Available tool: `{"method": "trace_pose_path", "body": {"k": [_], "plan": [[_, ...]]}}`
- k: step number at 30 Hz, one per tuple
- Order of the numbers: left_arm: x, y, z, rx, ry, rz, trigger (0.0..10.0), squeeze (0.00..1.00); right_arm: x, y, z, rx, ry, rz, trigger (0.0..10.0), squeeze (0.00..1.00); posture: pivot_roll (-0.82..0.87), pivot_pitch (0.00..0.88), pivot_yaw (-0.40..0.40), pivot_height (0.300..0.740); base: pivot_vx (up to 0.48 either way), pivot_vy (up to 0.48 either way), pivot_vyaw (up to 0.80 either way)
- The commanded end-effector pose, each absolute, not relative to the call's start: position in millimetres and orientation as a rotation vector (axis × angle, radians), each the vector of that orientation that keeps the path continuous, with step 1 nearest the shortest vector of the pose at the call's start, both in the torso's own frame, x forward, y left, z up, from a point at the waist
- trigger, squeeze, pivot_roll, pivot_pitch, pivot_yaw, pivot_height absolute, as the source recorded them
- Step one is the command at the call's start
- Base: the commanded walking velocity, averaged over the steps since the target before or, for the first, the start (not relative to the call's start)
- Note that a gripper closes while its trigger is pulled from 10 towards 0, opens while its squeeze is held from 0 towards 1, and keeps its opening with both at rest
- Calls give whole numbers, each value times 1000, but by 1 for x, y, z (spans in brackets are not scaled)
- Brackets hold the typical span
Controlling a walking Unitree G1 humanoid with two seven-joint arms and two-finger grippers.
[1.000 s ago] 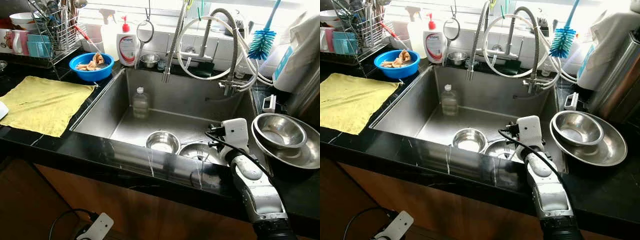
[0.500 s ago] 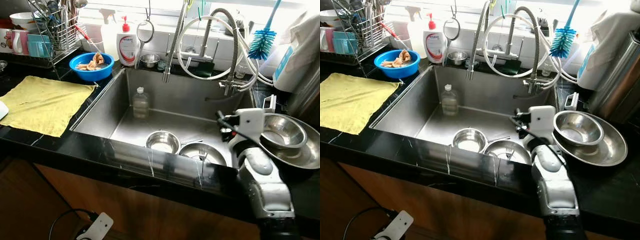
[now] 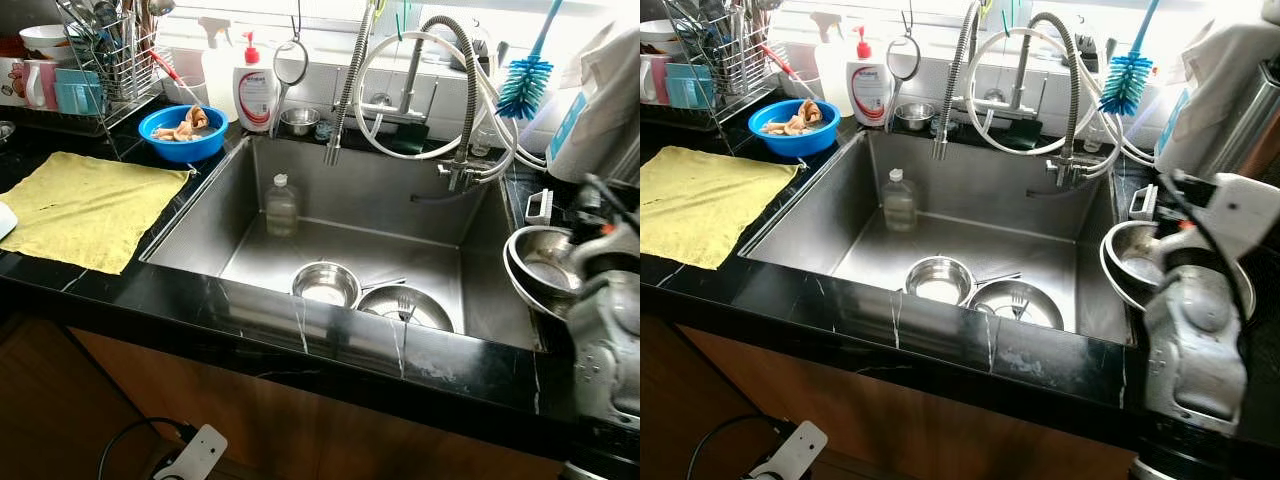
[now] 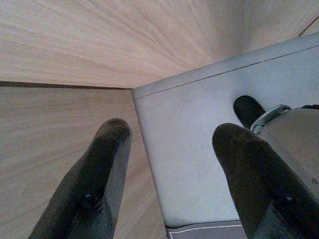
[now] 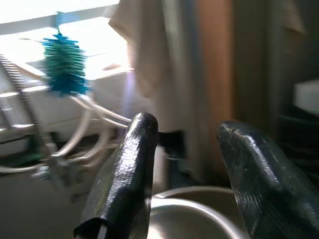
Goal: Kitchen organization
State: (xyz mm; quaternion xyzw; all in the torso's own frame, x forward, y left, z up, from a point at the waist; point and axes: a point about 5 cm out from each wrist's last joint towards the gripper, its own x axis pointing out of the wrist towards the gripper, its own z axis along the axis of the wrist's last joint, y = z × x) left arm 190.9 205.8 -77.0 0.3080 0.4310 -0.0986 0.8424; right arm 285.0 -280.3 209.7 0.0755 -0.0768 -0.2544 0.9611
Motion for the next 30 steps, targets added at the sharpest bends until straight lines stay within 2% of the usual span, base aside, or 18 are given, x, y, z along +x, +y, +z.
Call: {"method": "trace_pose_path", "body": {"k": [1,12,13,14,15,18,19,20,30], "plan": [[191,206,-77,641,916,-199,10000,0,277,-287,207,200,-139,-561,10000,0,-35,0,-31,740,0,0,0],[191,206,-77,641,915,-198,10000,0,268,-299,183,324,-45,-616,10000,0,-31,0,-32,740,0,0,0],[191,206,-77,641,915,-198,10000,0,268,-298,182,327,-40,-604,10000,106,-30,0,-31,740,0,0,0],[191,206,-77,641,915,-198,10000,0,268,-298,182,331,-37,-600,10000,255,-30,0,-31,740,0,0,0],[191,206,-77,641,915,-198,10000,0,268,-298,182,343,-40,-600,10000,1000,-30,0,-31,740,0,0,0],[191,206,-77,641,915,-198,10000,0,270,-296,180,354,-15,-589,10000,1000,-29,0,-31,740,0,0,0],[191,206,-77,641,915,-198,10000,0,270,-296,180,359,-12,-594,10000,376,-26,0,-32,740,0,0,0],[191,206,-77,642,915,-198,10000,0,270,-297,180,367,-10,-602,10000,0,-26,0,-32,740,0,0,0],[190,207,-78,652,916,-204,10000,0,270,-298,176,406,28,-610,10000,0,-23,0,-37,740,0,0,0]]}}
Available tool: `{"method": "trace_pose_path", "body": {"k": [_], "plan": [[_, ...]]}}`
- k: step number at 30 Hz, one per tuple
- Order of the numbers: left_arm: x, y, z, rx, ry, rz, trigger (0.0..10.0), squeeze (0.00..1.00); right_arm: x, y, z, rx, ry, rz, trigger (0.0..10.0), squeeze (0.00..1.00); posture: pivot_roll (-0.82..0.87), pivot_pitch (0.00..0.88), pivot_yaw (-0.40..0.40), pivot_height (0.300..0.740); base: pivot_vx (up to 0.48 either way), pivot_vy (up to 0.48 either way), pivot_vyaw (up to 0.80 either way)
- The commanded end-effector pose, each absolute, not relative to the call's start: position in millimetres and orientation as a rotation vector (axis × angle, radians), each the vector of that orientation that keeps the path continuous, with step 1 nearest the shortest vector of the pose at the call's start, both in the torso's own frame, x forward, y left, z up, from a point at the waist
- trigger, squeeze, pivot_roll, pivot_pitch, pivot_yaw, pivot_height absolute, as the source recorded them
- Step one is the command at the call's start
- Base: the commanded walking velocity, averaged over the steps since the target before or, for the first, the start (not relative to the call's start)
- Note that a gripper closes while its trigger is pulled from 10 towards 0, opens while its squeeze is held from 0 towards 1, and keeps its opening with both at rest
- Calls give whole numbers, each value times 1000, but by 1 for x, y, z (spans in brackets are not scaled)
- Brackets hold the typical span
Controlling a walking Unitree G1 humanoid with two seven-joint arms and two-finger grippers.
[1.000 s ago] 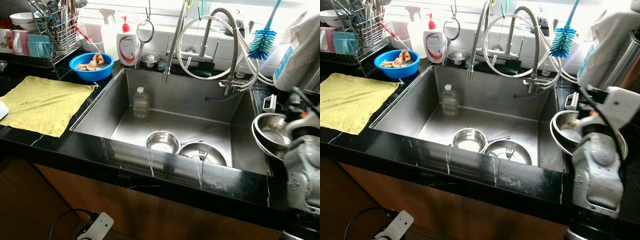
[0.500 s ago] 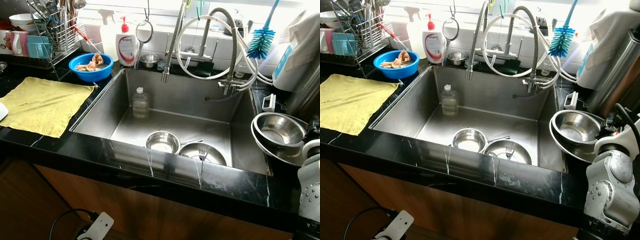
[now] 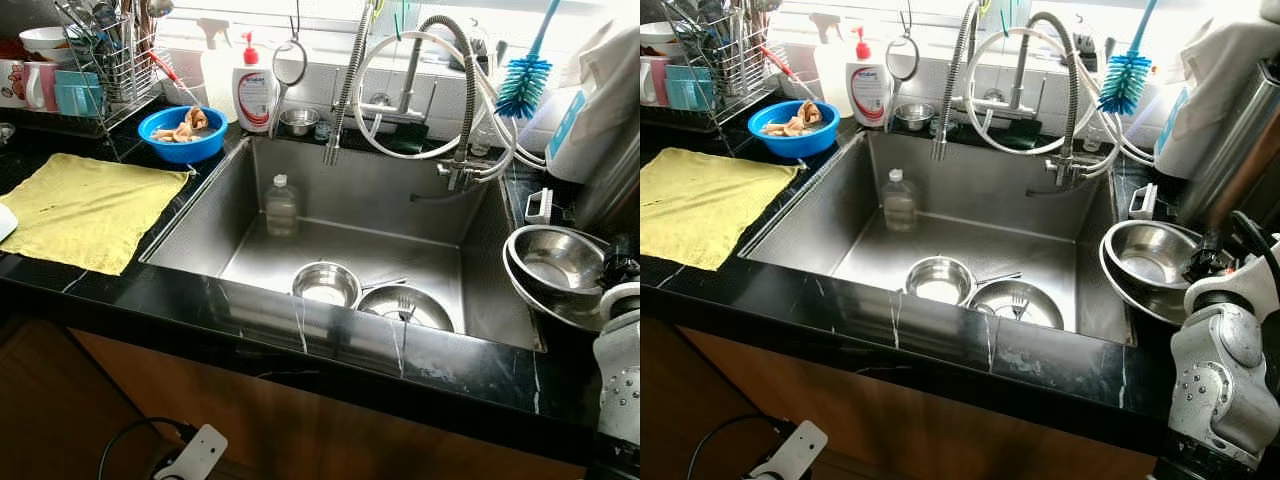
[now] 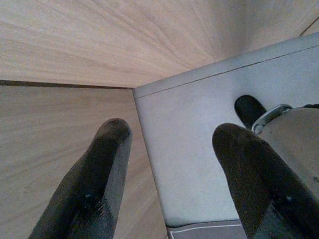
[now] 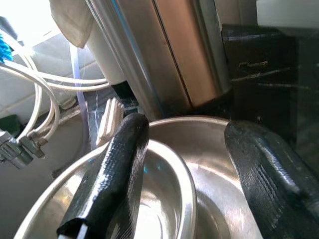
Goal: Kitchen organization
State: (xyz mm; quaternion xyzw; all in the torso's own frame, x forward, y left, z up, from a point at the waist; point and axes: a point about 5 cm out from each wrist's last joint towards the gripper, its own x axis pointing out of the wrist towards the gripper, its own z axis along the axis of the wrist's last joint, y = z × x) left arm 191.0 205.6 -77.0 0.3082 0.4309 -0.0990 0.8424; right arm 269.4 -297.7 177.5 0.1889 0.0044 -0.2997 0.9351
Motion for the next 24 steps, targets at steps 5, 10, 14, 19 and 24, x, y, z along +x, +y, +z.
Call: {"method": "trace_pose_path", "body": {"k": [5,10,14,19,24], "plan": [[190,207,-77,654,915,-204,10000,0,270,-296,174,403,67,-581,10000,0,-24,0,-38,740,0,0,0],[190,207,-77,653,912,-203,10000,0,268,-298,172,411,87,-591,10000,0,-29,0,-35,740,0,0,0],[190,207,-77,654,913,-205,10000,0,266,-299,171,418,100,-593,10000,0,-32,0,-32,740,0,0,0],[191,207,-77,654,912,-205,10000,0,266,-299,171,447,108,-595,10000,0,-32,0,-34,740,0,0,0],[192,206,-77,653,908,-203,10000,0,269,-297,172,474,107,-586,10000,0,-29,0,-36,740,0,0,0]]}}
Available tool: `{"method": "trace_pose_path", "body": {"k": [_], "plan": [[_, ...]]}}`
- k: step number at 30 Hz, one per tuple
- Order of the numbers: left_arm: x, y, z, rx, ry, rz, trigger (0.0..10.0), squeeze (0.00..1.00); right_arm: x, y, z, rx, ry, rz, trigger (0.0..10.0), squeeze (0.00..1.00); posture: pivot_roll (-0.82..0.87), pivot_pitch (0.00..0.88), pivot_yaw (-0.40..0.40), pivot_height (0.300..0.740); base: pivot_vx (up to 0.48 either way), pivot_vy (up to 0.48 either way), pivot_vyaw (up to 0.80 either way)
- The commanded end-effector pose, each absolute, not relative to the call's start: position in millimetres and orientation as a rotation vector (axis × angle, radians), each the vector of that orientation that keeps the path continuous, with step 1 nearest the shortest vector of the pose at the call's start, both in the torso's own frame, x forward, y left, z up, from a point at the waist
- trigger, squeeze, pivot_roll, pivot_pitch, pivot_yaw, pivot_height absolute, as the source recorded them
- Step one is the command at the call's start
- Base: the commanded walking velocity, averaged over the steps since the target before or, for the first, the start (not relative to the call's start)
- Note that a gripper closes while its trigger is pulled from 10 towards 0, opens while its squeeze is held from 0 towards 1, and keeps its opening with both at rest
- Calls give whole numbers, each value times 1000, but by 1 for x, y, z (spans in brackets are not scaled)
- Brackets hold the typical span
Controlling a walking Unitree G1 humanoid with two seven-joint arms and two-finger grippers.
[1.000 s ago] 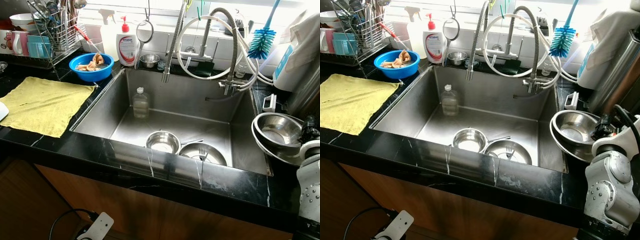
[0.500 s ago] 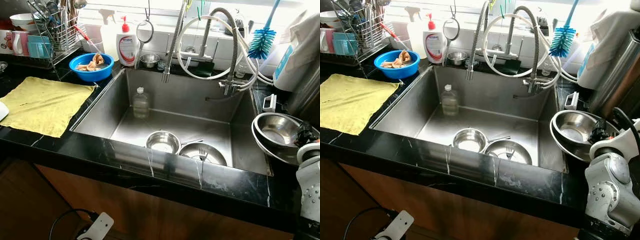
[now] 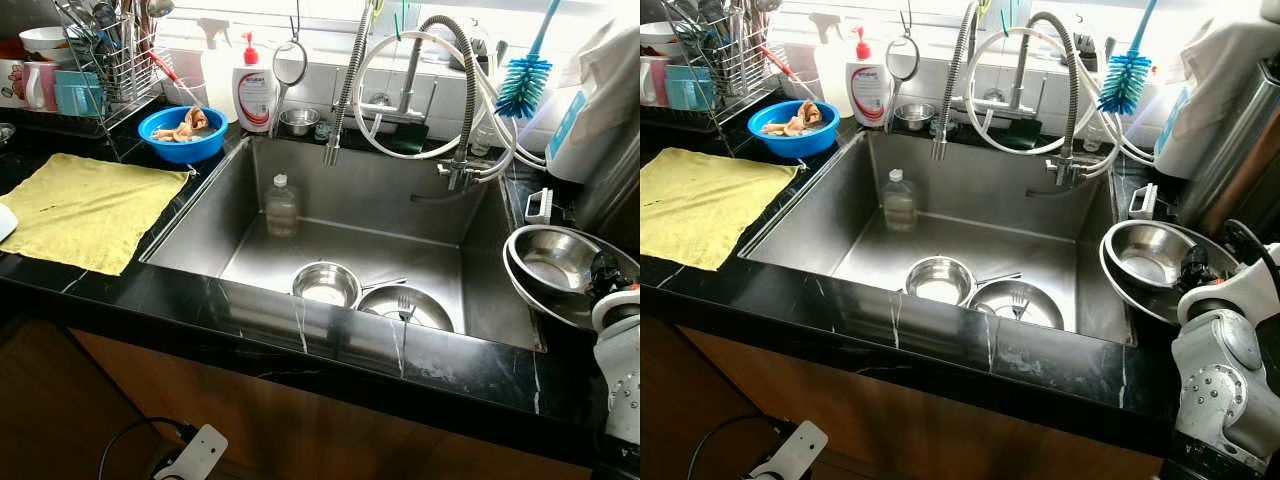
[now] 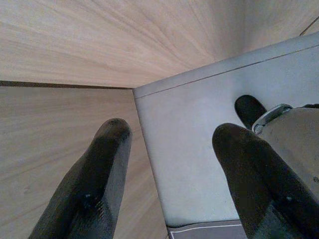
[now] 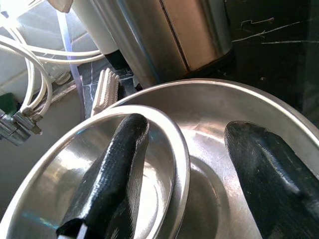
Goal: Kitchen organization
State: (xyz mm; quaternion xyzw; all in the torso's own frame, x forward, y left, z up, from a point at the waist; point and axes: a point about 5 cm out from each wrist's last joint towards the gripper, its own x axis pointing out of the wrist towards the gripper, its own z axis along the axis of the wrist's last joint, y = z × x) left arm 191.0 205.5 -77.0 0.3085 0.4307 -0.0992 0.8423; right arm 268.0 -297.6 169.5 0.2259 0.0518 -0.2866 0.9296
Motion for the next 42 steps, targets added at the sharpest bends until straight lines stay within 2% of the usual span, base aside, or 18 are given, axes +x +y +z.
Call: {"method": "trace_pose_path", "body": {"k": [1,10,24,25,26,27,42], "plan": [[192,206,-76,653,908,-202,10000,0,269,-296,171,473,109,-585,10000,0,-29,0,-36,740,0,0,0],[192,206,-76,654,906,-202,10000,0,274,-288,165,492,148,-547,10000,0,-30,0,-30,740,0,0,0],[193,207,-76,656,902,-203,10000,0,275,-290,161,548,169,-576,10000,0,-22,0,-31,740,0,0,0],[193,207,-76,656,902,-203,10000,0,275,-291,160,551,167,-580,9294,0,-22,0,-31,740,0,0,0],[193,207,-76,656,902,-203,10000,0,275,-291,160,552,167,-585,3529,0,-21,0,-31,740,0,0,0],[193,207,-76,657,901,-203,10000,0,275,-292,160,554,167,-588,0,0,-21,0,-31,740,0,0,0],[192,207,-76,667,902,-213,10000,0,276,-294,164,562,148,-614,0,0,-19,0,-29,740,0,0,0]]}}
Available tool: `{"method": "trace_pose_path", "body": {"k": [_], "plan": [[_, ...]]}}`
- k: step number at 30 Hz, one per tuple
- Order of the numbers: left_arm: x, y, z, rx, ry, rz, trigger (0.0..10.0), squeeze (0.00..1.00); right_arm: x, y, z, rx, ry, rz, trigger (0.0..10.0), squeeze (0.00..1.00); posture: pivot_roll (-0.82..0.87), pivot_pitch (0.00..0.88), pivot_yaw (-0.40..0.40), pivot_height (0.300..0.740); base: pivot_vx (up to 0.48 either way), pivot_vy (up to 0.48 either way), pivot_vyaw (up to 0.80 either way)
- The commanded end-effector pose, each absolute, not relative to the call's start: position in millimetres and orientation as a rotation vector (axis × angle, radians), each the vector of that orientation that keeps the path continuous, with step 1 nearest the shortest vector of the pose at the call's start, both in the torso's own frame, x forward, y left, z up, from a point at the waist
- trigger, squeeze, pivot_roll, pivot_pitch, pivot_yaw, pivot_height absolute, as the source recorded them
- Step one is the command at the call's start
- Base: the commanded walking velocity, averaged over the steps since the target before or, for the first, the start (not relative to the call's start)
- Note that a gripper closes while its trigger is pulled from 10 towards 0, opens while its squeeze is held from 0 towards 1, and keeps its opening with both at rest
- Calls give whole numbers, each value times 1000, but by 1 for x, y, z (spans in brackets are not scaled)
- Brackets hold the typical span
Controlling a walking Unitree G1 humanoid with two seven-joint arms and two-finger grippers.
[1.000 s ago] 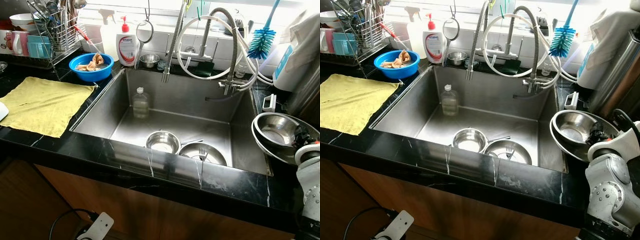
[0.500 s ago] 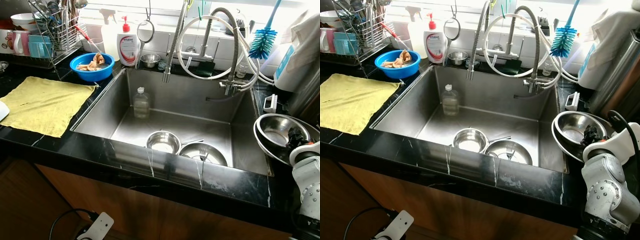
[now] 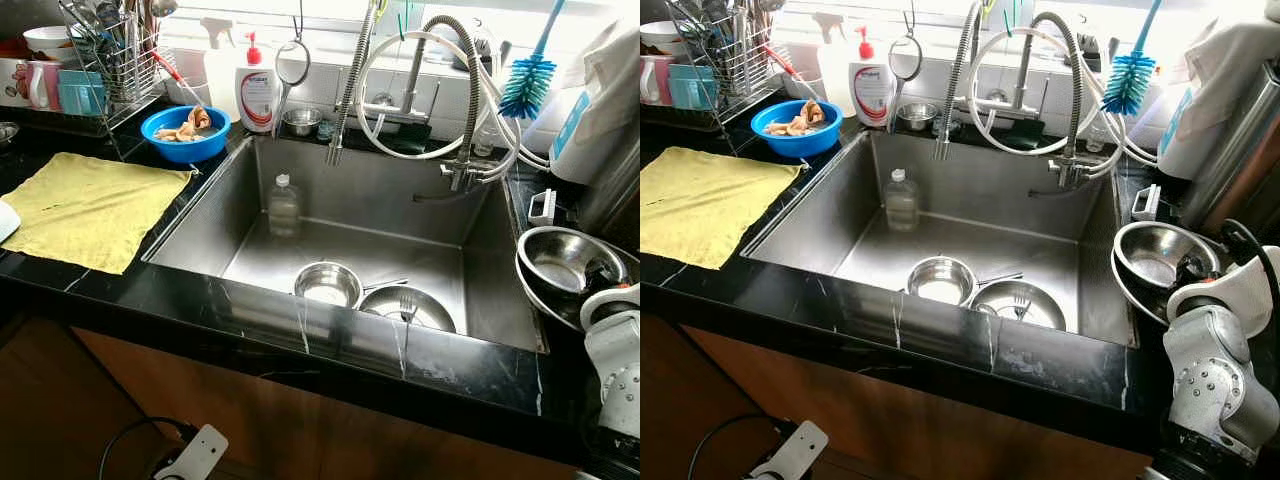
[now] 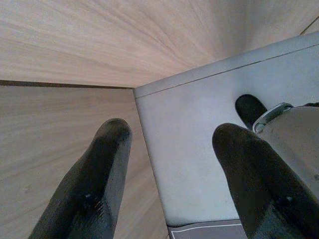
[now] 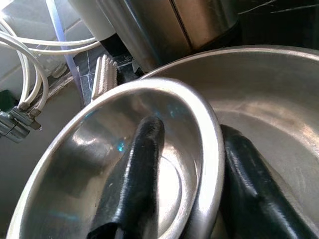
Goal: Kitchen organization
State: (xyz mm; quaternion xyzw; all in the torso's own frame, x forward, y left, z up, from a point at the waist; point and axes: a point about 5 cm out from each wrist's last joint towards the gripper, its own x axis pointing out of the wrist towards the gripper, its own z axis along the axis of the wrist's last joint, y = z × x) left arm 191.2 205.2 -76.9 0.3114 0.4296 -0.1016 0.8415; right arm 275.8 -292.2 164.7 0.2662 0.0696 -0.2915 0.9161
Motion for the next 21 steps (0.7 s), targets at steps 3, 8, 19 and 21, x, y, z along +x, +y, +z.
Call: {"method": "trace_pose_path", "body": {"k": [3,8,19,21], "plan": [[192,207,-76,666,901,-213,10000,0,276,-294,165,557,144,-615,0,0,-17,0,-30,740,0,0,0],[192,207,-76,661,901,-208,10000,0,274,-295,170,546,126,-633,0,0,-18,0,-31,740,0,0,0],[193,207,-76,648,900,-193,10000,0,265,-309,187,448,73,-717,0,0,-17,0,-27,740,0,0,0],[193,208,-76,647,899,-192,10000,0,266,-309,191,443,57,-720,0,0,-19,0,-26,740,0,0,0]]}}
